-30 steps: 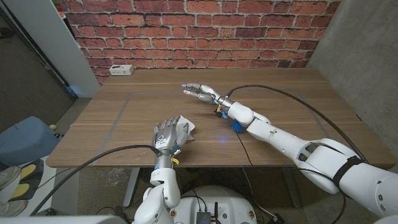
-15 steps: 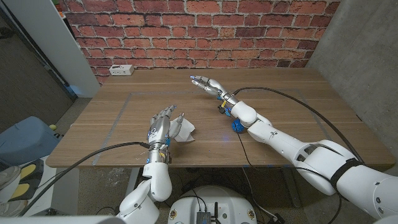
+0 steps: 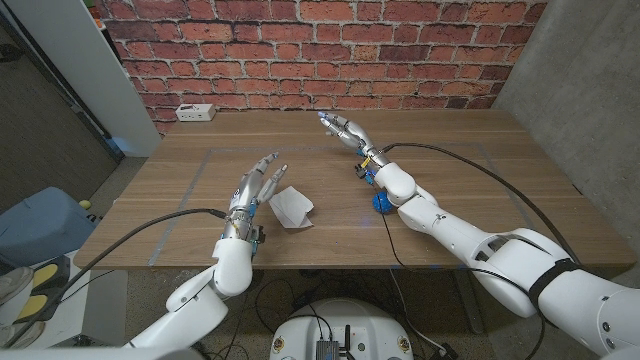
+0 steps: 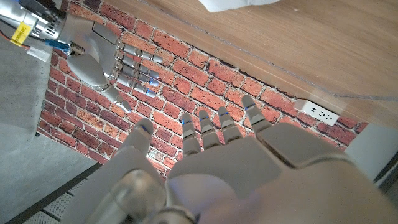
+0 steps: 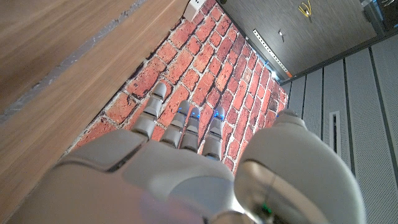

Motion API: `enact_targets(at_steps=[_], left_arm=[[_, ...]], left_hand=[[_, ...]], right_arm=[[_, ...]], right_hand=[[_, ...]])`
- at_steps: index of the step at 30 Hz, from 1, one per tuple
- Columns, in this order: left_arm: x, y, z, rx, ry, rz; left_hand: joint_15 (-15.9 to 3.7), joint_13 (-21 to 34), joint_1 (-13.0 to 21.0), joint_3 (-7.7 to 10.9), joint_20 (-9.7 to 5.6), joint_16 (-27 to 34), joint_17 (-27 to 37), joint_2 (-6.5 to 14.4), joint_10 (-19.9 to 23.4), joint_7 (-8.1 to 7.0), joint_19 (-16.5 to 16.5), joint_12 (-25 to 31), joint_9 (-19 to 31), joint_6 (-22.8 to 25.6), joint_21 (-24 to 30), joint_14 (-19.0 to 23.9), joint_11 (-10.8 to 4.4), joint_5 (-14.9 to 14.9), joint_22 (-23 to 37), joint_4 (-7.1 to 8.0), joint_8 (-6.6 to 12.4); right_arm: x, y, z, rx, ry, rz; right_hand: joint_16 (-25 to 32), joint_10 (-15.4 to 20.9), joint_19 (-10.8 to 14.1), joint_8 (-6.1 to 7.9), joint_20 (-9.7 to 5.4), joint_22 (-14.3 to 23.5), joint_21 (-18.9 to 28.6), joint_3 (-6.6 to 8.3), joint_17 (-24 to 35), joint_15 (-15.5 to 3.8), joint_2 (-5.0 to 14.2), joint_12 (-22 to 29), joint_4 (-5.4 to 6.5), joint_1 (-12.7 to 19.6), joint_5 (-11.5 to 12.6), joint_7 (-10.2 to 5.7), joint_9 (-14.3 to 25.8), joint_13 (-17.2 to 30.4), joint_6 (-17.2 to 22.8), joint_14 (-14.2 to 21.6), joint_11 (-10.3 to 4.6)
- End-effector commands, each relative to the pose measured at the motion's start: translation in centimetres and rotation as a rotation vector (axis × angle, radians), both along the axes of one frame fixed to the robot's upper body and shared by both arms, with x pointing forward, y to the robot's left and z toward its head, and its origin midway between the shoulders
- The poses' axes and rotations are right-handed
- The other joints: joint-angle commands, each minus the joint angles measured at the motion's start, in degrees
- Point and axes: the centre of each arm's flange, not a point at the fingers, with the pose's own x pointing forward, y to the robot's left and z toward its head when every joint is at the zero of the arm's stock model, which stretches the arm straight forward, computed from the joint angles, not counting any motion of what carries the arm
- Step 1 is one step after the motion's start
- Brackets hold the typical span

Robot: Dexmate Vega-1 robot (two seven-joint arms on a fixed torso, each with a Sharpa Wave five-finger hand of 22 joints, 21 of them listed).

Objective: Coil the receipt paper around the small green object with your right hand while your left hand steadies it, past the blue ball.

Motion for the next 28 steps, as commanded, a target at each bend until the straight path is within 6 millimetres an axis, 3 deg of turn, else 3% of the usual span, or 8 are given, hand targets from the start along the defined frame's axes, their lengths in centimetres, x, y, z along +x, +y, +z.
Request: enact_targets(at_steps=[1,8,12,17,25,28], left_arm=[[4.3,4.6,3.7,-0.019,-0.009,-0.186],[6.8,6.7,5.6,-0.009,0.011,-0.287],[7.6,7.3,6.4,-0.002,0.036,-0.292],[8.0,7.8,7.3,0.010,0.069,-0.282],[7.3,7.9,7.6,-0.032,0.054,-0.240],[8.0,8.1,8.2,-0.028,0.066,-0.237]], left_hand=[[0.05,-0.1,0.3,0.04,0.31,0.0,0.2,-0.5,-0.1,0.10,-0.4,-0.1,0.2,-0.5,0.1,-0.6,0.32,-0.2,0.0,-0.34,-0.04],[0.17,-0.1,0.1,-0.05,0.49,0.0,0.3,-0.6,-0.2,0.32,-0.3,-0.1,0.2,-0.6,0.1,-0.7,0.62,-0.2,0.0,-0.31,-0.05],[0.39,-0.1,-0.1,-0.10,0.75,0.0,0.3,-0.5,-0.4,0.65,-0.6,-0.2,0.2,-0.7,-0.1,-0.9,0.76,-0.2,0.0,-0.24,-0.07],[0.42,-0.1,-0.4,-0.14,0.75,0.1,0.3,-0.4,-0.7,0.86,-0.9,-0.3,0.2,-1.1,-0.2,-1.1,0.78,-0.2,0.0,-0.14,-0.20],[0.44,-0.1,-0.9,-0.23,0.78,0.2,0.4,-0.3,-1.0,1.12,-1.1,-0.4,0.2,-1.6,-0.4,-1.3,0.98,-0.1,0.0,0.12,-0.26],[0.44,-0.1,-1.0,-0.25,0.78,0.2,0.4,-0.3,-0.9,1.14,-1.1,-0.4,0.2,-1.7,-0.3,-1.2,1.15,-0.1,0.0,0.15,-0.26]], right_arm=[[-0.8,-1.9,0.5,0.117,0.002,-0.105],[-1.9,-4.7,0.0,0.229,-0.006,-0.220],[-2.9,-6.4,-1.5,0.356,-0.019,-0.292],[-4.6,-6.6,-3.6,0.449,-0.053,-0.303],[-6.7,-6.2,-1.5,0.451,-0.151,-0.291],[-7.3,-6.3,-0.6,0.441,-0.189,-0.290]], right_hand=[[0.3,0.6,0.8,0.13,0.12,0.3,-0.1,0.17,0.0,0.00,0.58,0.4,-0.22,0.1,0.0,0.15,0.2,-0.1,0.6,0.5,-0.03],[0.8,1.9,0.8,0.37,0.56,0.3,-0.4,0.32,-0.2,-0.54,0.75,0.7,-0.61,0.4,-0.3,0.21,0.1,-0.2,1.7,1.9,-0.06],[1.4,2.6,-0.3,0.36,0.91,0.3,-1.1,0.21,-0.2,-1.48,0.81,0.9,-0.64,0.1,-0.6,0.54,0.1,-0.3,2.1,3.1,0.14],[1.4,2.8,-0.7,0.19,1.11,0.3,-1.4,0.17,-0.2,-1.25,0.71,0.8,-0.87,0.1,-0.8,0.48,0.1,-0.3,2.0,3.1,-0.14],[1.4,3.0,0.1,0.04,0.81,0.4,-1.3,-0.04,-0.4,-1.07,0.47,0.8,-0.96,-0.2,-1.1,-0.05,0.1,-0.4,1.9,3.3,-0.37],[1.3,2.8,0.1,-0.08,0.79,0.4,-1.4,-0.05,-0.4,-1.00,0.47,0.6,-1.00,-0.3,-1.2,-0.19,0.1,-0.4,1.7,2.9,-0.53]])
